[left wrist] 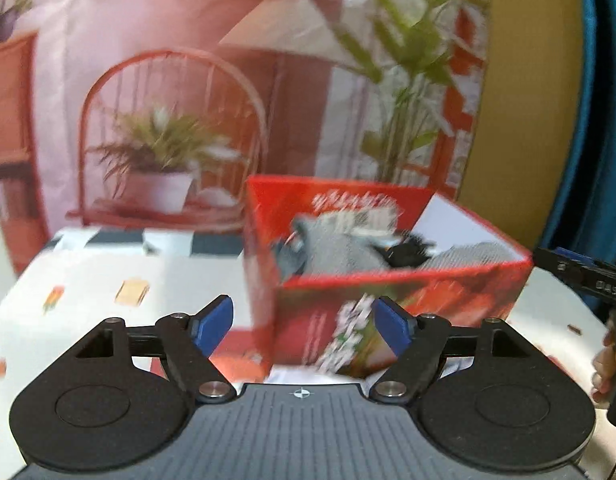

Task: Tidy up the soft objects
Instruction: 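Move both tools down to the white cloth beside the box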

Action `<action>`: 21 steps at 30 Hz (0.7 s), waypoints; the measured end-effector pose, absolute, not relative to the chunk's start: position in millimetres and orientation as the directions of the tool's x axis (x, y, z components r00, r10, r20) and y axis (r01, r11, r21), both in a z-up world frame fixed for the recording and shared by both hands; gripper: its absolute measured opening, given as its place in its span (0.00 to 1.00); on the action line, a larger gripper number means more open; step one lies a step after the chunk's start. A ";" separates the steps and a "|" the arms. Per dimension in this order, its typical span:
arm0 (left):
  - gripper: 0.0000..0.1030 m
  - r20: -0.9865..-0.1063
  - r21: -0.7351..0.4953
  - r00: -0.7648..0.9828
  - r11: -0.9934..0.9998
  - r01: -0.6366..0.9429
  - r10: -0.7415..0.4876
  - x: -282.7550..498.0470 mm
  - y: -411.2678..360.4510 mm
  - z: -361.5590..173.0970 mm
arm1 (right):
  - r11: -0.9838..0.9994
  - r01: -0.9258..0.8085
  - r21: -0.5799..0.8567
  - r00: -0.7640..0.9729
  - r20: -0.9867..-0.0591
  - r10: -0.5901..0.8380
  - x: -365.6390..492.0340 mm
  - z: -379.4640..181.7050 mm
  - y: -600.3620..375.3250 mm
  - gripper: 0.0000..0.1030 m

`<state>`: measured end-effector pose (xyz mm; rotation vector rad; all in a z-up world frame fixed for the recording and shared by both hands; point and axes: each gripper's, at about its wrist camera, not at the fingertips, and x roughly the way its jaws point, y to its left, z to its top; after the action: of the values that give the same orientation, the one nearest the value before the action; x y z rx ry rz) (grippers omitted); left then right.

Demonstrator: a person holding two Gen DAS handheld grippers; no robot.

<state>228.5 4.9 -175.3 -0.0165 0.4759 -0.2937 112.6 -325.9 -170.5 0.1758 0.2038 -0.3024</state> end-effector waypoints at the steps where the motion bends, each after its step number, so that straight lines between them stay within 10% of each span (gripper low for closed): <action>1: 0.76 -0.461 -0.085 0.845 0.961 0.262 -0.272 228.1 6.1 -180.1 | 0.936 0.321 0.144 0.931 -0.228 -0.285 109.0 -175.0 -326.1 0.68; 21: 0.69 -0.569 -0.142 0.785 0.970 0.198 -0.244 252.9 9.5 -253.7 | 0.915 0.387 0.114 0.831 -0.472 -0.293 129.9 -254.0 -313.8 0.50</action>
<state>252.9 9.5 -253.7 -0.0763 0.6238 -0.2388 129.9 -313.8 -254.0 0.2097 0.4651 -0.3636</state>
